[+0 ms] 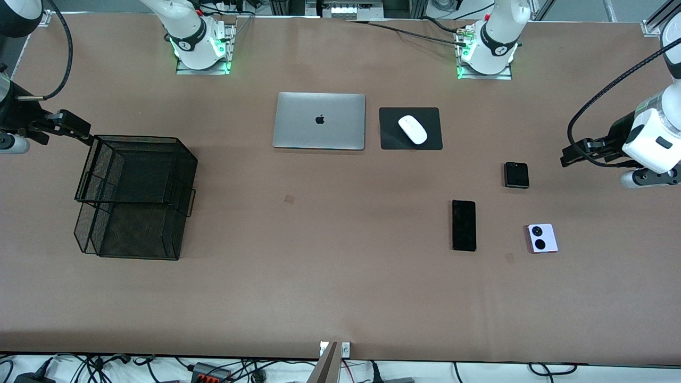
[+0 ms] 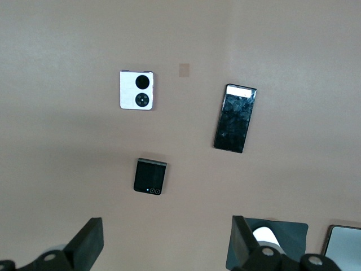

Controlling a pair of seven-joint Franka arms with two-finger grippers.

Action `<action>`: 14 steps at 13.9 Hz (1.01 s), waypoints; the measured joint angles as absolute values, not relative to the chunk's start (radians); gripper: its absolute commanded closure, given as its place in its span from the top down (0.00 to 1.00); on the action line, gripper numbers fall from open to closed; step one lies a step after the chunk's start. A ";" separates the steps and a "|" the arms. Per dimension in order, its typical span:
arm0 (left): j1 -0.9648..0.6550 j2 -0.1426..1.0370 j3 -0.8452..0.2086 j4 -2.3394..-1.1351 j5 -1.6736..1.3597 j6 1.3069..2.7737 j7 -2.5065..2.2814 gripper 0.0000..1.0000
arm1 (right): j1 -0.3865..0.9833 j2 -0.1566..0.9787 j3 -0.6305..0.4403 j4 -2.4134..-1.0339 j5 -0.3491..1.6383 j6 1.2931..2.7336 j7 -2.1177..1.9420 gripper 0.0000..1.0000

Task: Place phones with both arms
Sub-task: 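Move the left gripper over the tall black phone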

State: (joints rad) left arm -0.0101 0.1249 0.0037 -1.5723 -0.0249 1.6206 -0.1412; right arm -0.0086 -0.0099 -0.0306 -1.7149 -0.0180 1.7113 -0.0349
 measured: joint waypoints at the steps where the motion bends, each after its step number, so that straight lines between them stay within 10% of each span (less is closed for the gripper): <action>1: -0.010 0.125 0.003 -1.572 -0.025 1.617 -0.141 1.00 | -0.009 -0.010 -0.031 -1.715 -0.018 1.711 -0.035 1.00; 14: -0.056 0.247 -0.009 -1.489 -0.076 1.609 -0.130 1.00 | -0.009 -0.010 -0.031 -1.716 -0.018 1.711 -0.035 1.00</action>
State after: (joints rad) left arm -0.0564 0.2472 -0.0093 -1.4895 -0.0760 1.6086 -0.1298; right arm -0.0085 -0.0097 -0.0306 -1.7164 -0.0180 1.7107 -0.0351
